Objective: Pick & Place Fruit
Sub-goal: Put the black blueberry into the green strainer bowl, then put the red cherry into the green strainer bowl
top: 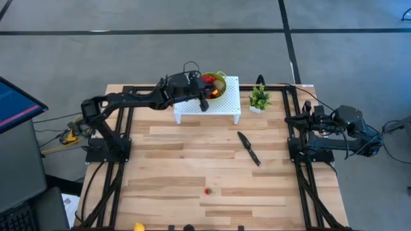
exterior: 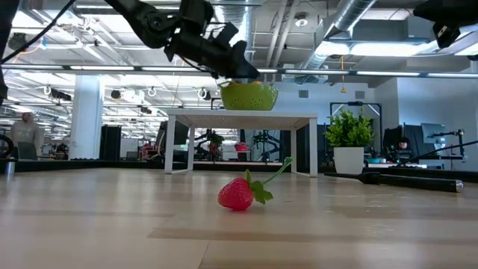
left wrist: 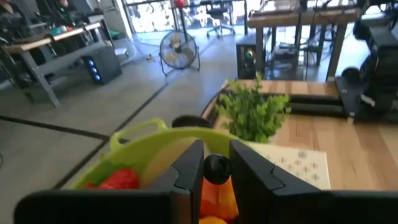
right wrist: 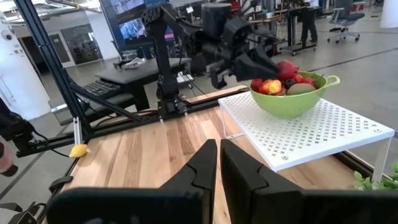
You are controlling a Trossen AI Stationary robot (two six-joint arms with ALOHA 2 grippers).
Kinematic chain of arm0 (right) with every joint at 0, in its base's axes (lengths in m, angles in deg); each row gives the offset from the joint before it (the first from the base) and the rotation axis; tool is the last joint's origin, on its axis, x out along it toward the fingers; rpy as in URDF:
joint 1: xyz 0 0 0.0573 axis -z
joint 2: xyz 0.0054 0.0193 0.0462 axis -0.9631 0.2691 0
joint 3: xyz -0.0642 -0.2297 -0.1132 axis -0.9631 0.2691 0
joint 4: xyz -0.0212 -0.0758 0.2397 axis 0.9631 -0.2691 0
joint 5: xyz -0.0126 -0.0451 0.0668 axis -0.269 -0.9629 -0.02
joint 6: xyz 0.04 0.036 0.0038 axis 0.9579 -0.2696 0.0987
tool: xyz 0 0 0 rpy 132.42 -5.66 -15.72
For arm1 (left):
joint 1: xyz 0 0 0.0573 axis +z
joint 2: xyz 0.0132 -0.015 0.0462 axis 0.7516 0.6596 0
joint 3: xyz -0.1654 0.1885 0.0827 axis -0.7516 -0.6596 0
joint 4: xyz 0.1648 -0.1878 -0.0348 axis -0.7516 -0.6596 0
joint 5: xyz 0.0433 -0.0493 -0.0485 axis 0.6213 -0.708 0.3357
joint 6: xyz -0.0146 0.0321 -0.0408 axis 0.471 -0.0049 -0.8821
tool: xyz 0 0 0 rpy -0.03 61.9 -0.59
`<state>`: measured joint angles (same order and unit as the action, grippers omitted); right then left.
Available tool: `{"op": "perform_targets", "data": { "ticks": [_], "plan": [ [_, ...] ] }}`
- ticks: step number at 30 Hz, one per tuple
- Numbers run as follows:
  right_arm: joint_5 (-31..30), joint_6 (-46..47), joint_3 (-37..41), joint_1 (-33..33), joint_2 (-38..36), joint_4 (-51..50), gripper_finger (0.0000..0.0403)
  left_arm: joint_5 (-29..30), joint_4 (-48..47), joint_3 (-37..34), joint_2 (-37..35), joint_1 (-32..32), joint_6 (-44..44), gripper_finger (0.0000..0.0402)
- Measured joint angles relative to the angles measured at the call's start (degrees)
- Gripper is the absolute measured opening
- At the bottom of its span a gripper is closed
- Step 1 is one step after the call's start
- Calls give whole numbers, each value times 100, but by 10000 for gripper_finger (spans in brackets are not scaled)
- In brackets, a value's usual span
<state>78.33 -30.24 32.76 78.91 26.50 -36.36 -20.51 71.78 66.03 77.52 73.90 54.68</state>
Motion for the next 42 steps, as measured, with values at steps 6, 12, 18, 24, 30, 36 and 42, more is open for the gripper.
{"op": "perform_targets", "data": {
  "ticks": [6,12,18,24,30,36,42],
  "plan": [
    [0,1,2,1,-1,-1,17,120,13,0,129,0,19,63],
    [0,1,0,1,1,1,17,162,31,0,131,0,51,70],
    [0,0,0,1,1,1,17,164,73,0,113,-2,56,115],
    [0,0,0,1,1,-1,17,175,172,4,-20,-67,38,159],
    [0,1,2,0,-1,-1,17,-26,146,2,-450,-406,36,180],
    [0,1,2,-1,-1,1,17,-146,-180,6,-992,-1245,-332,184],
    [0,0,0,1,1,0,17,-495,-428,-272,-1241,-2407,-453,182]
  ]
}}
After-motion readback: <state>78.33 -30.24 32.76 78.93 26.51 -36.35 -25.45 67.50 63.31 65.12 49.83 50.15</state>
